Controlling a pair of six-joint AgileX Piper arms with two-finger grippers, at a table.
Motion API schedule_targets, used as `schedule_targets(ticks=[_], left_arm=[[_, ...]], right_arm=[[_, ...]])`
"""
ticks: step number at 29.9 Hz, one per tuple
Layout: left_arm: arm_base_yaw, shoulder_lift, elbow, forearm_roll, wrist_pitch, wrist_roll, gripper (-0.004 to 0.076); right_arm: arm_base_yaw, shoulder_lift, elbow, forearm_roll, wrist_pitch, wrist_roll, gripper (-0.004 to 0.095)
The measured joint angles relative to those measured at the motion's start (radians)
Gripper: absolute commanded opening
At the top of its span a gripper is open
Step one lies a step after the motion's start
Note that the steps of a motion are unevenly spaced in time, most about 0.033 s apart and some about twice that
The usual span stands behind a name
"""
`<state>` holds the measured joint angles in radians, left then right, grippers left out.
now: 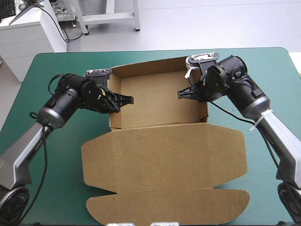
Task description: Fold the box
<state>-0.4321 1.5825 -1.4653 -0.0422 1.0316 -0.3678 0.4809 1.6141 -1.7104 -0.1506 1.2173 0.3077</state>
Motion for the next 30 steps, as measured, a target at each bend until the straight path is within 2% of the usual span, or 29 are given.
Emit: schedule_targets(ticks=[4, 11, 21, 23, 25, 27, 30], left_arm=[[0.000, 0.083, -0.057, -0.010, 0.047, 0.006, -0.0008], [0.000, 0.194, -0.118, -0.033, 0.088, 0.024, -0.0008], [0.000, 0.323, -0.205, -0.037, 0.175, 0.030, 0.0003], [0.000, 0.336, -0.217, -0.038, 0.182, 0.038, 0.0042], [0.000, 0.343, -0.222, -0.038, 0.187, 0.045, 0.0114], [0.000, 0.344, -0.224, -0.038, 0.192, 0.054, 0.0210], [0.000, 0.344, -0.225, -0.045, 0.193, 0.082, 0.0403]], right_arm=[[-0.036, 0.053, 0.000, 0.017, 0.016, 0.003, 0.0000], [-0.140, 0.152, 0.000, 0.151, 0.020, -0.073, 0.0000], [-0.148, 0.238, 0.000, 0.151, 0.020, -0.086, 0.0010], [-0.148, 0.248, 0.000, 0.151, 0.019, -0.088, 0.0055], [-0.148, 0.257, 0.000, 0.151, 0.018, -0.094, 0.0149], [-0.148, 0.265, 0.000, 0.151, 0.016, -0.104, 0.0298], [-0.148, 0.270, 0.000, 0.168, 0.016, -0.115, 0.0570]])
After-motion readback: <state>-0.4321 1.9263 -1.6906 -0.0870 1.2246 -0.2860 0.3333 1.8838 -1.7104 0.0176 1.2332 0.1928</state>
